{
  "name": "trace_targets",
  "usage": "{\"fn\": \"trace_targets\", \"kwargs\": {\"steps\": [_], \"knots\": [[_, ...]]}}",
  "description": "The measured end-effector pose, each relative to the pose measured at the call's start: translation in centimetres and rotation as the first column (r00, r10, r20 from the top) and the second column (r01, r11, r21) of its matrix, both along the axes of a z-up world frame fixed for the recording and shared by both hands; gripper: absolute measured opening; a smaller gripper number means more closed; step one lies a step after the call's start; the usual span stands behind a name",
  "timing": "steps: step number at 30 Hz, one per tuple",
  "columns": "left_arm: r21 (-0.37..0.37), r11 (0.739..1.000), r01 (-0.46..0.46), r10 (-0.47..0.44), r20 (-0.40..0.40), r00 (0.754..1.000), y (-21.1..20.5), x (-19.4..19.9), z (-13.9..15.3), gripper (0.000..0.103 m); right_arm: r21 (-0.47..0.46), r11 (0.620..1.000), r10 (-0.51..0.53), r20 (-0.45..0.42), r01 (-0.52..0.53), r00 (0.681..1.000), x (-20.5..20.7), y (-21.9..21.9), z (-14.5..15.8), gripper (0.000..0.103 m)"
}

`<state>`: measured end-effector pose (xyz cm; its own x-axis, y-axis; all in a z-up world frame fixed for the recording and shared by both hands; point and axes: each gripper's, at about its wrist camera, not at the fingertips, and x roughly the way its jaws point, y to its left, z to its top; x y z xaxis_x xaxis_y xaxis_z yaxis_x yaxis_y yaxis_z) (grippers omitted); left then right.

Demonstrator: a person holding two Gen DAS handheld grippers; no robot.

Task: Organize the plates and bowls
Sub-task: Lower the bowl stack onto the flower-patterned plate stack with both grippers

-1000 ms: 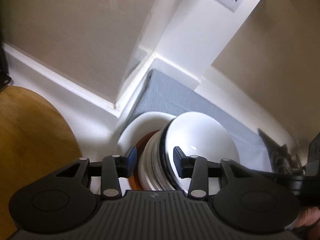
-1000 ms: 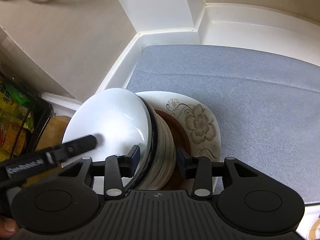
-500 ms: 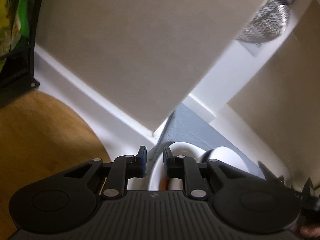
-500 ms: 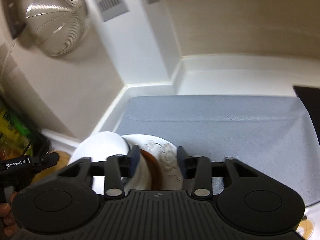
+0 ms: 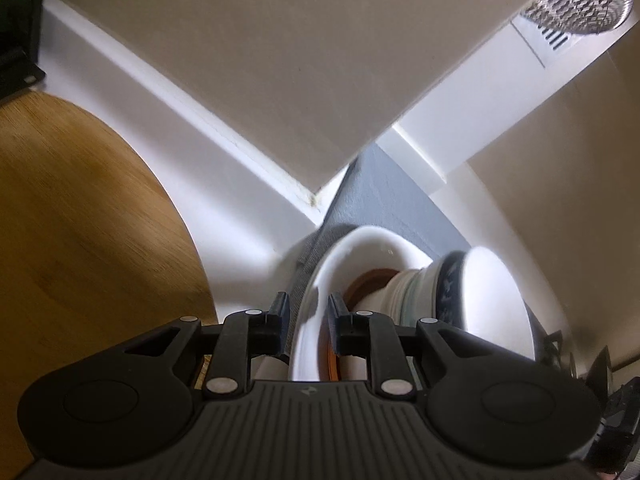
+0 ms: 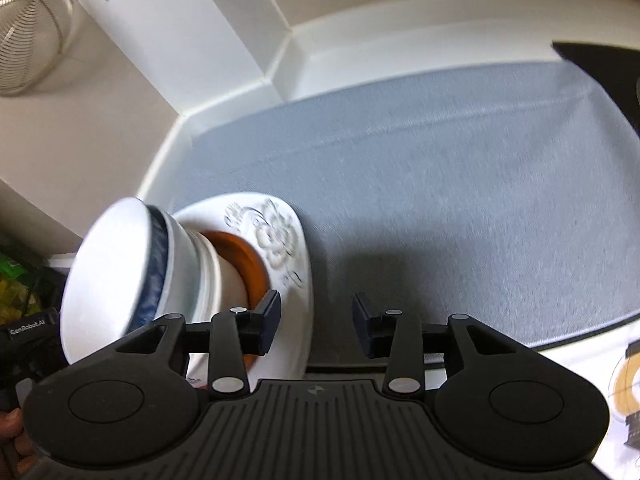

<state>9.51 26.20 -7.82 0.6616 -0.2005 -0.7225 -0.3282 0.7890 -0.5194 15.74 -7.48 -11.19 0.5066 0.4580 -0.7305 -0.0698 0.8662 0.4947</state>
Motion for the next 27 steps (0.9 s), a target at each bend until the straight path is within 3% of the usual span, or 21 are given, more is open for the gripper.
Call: {"fn": "trace_targets", "kwargs": {"steps": [8,14,19,27], "knots": [[-0.018,1.000,0.024,-0.024,-0.026,0.999,-0.5,0.6,-0.9,0.021,0.039,0.998,0.042,-0.029,-0.041,0.999,0.2,0.8,-1.1,0.042],[-0.052,0.999,0.014,-0.016,-0.035,0.999,-0.1,0.7,-1.9,0.017,0.078,0.993,0.087,-0.040,-0.084,0.995,0.1,1.3,-1.9,0.021],[0.029,1.000,0.012,-0.011,-0.040,0.999,-1.5,0.8,-1.5,0.016,0.084,0.991,0.110,-0.041,-0.106,0.993,0.3,0.9,-1.8,0.019],[0.061,0.998,0.002,0.001,-0.041,0.999,-4.3,0.9,-1.4,0.016,0.065,0.993,0.104,-0.020,-0.102,0.994,0.9,-0.9,-1.1,0.014]]}}
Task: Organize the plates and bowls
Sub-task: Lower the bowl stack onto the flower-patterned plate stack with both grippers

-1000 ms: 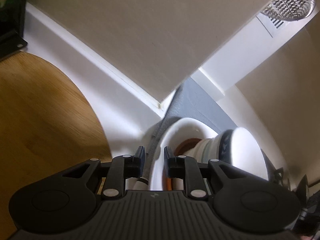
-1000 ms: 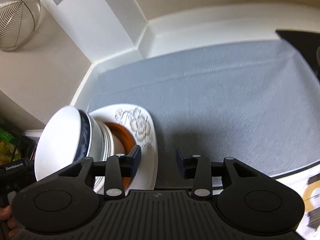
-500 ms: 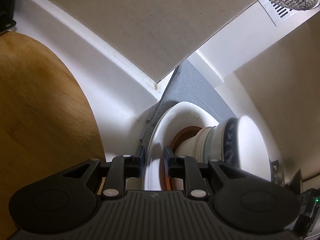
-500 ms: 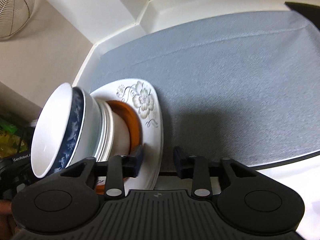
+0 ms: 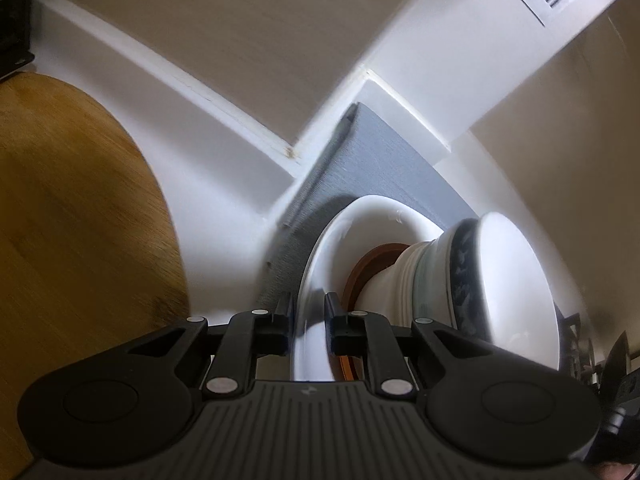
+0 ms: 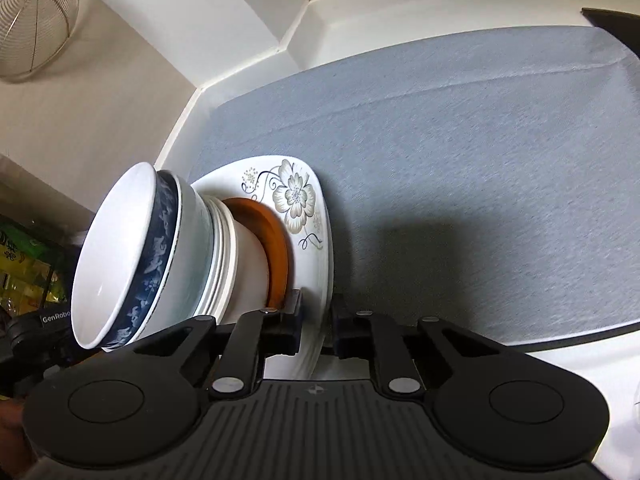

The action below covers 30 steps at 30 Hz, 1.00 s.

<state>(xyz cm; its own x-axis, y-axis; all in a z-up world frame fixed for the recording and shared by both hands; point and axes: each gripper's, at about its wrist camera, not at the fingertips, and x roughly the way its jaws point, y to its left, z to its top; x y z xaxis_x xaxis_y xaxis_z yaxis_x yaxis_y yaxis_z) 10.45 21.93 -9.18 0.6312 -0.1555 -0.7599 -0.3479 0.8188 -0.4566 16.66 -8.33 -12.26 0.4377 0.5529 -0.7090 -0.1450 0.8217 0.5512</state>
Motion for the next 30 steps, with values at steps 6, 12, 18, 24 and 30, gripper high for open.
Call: {"fn": "trace_targets", "kwargs": {"steps": [6,12,18,24,30], "knots": [[0.025,1.000,0.013,-0.013,-0.002,1.000,-2.9,0.8,0.0,0.016,-0.007,1.000,-0.008,0.023,0.008,1.000,0.1,-2.4,0.5,0.011],[0.051,0.997,0.058,-0.057,-0.010,0.998,-6.3,2.3,0.0,0.016,-0.019,0.999,-0.029,0.031,0.030,0.999,0.3,-5.7,0.7,0.011],[0.067,0.994,0.091,-0.091,-0.002,0.996,-9.7,3.7,-0.3,0.016,-0.033,0.997,-0.069,0.027,0.070,0.997,0.4,-9.3,0.5,0.011],[0.046,0.991,0.129,-0.130,0.022,0.991,-11.3,4.2,-1.0,0.018,-0.029,0.995,-0.099,-0.006,0.098,0.995,0.6,-11.6,-0.2,0.016],[0.008,0.995,0.096,-0.096,0.019,0.995,-11.1,3.8,-1.7,0.019,-0.032,0.999,-0.043,-0.036,0.042,0.998,1.2,-10.7,-0.8,0.022]]}}
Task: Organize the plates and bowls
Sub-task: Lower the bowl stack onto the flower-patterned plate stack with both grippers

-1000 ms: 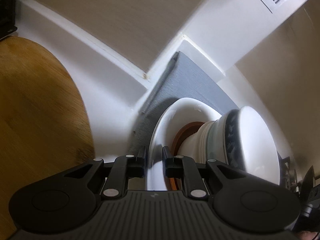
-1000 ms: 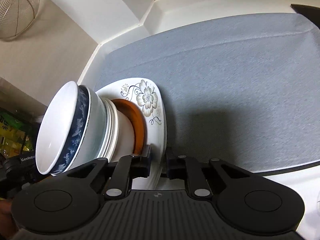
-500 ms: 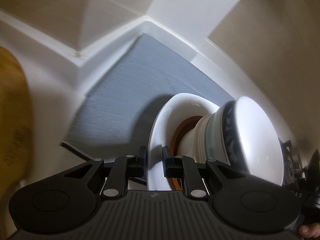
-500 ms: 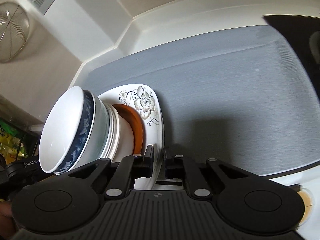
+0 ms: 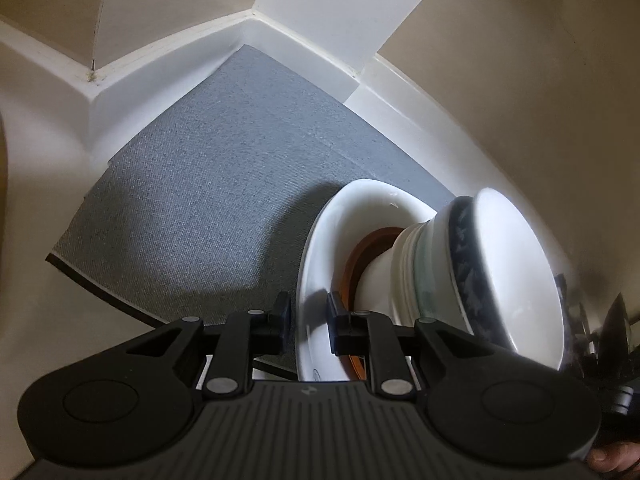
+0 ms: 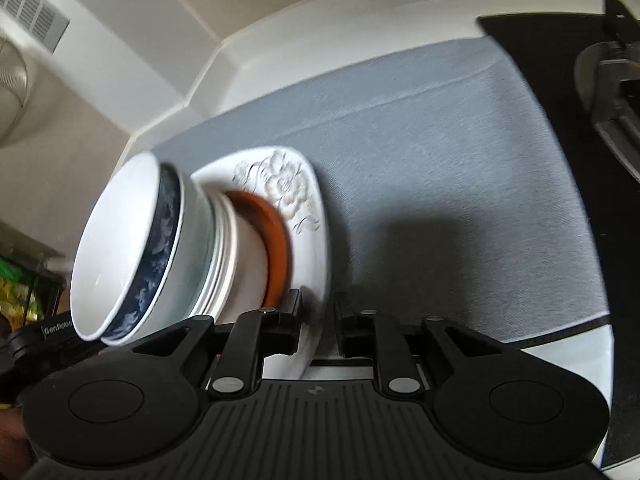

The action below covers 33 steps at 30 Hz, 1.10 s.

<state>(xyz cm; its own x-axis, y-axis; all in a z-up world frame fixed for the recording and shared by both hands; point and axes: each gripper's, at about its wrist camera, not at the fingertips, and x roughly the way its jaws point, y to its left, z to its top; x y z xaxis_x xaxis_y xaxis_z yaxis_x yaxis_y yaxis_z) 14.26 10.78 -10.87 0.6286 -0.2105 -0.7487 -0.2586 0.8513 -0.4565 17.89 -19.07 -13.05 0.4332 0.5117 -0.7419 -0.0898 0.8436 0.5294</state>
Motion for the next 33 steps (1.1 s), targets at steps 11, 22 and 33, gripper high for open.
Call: {"fn": "trace_targets", "kwargs": {"steps": [11,22,33], "knots": [[0.004,1.000,-0.008,0.008,0.000,1.000,-1.7,0.5,0.1,0.018,-0.024,1.000,-0.005,0.029,0.006,1.000,0.2,-1.1,0.4,0.016],[0.030,1.000,0.008,-0.008,0.006,1.000,-3.8,2.2,-0.3,0.018,-0.058,0.997,-0.041,0.047,0.044,0.998,1.4,-3.4,0.4,0.017],[0.062,0.993,-0.101,0.099,0.028,0.995,-6.0,-3.7,0.9,0.020,-0.033,0.999,0.032,0.026,-0.031,0.999,0.5,-3.7,0.2,0.023]]}}
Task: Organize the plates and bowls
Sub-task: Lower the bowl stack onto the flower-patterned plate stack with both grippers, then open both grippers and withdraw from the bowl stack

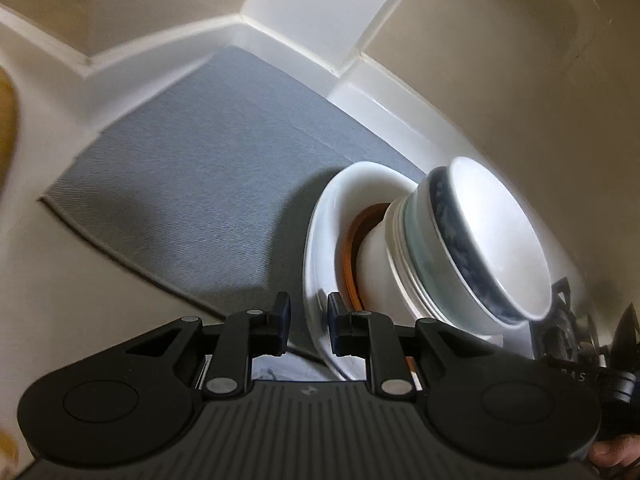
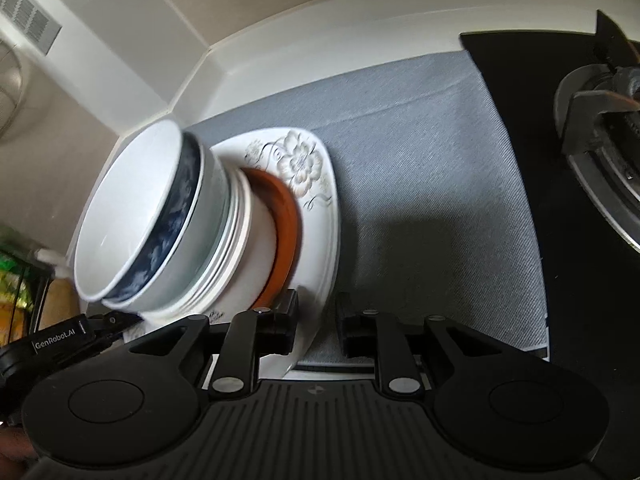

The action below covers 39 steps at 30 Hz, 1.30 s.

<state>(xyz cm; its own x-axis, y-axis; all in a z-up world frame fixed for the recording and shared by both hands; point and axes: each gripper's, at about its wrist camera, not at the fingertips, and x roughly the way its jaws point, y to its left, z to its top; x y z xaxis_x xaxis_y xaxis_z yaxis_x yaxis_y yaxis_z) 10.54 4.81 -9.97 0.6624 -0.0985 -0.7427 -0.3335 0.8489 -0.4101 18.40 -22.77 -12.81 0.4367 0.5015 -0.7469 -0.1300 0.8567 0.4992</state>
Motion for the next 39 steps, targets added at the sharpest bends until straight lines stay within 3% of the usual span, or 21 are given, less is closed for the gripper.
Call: {"fn": "trace_targets", "kwargs": {"steps": [5,11,20,26,29,34,39], "knots": [[0.071,0.997,-0.018,0.015,0.052,0.999,-1.7,-2.3,2.4,0.023,-0.014,0.999,0.036,0.033,-0.036,0.999,-0.4,0.4,0.2,0.022],[0.167,0.986,-0.005,-0.003,0.047,0.999,-3.8,-4.1,4.3,0.035,-0.006,1.000,0.029,0.075,-0.028,0.997,-1.2,0.3,0.0,0.021],[0.302,0.953,0.029,-0.044,0.045,0.998,-5.5,-4.7,6.4,0.069,0.012,1.000,0.024,0.084,-0.025,0.996,-1.8,0.2,-0.2,0.023],[0.286,0.956,0.065,-0.088,0.065,0.994,-4.7,-5.0,7.4,0.088,-0.048,0.998,-0.044,0.123,0.051,0.991,-3.3,-0.5,1.0,0.051],[0.276,0.957,0.090,-0.110,0.060,0.992,-4.4,-5.4,7.9,0.103,-0.117,0.992,-0.022,0.234,0.050,0.972,-5.5,-0.2,2.9,0.053],[0.326,0.937,0.122,-0.142,0.040,0.989,-4.4,-5.6,8.4,0.103,-0.206,0.979,0.069,0.363,0.008,0.929,-8.8,1.5,6.0,0.071],[0.339,0.926,0.169,-0.186,0.018,0.982,-4.4,-5.0,8.7,0.103,-0.230,0.973,0.072,0.378,0.018,0.923,-10.1,2.7,8.2,0.091]]}}
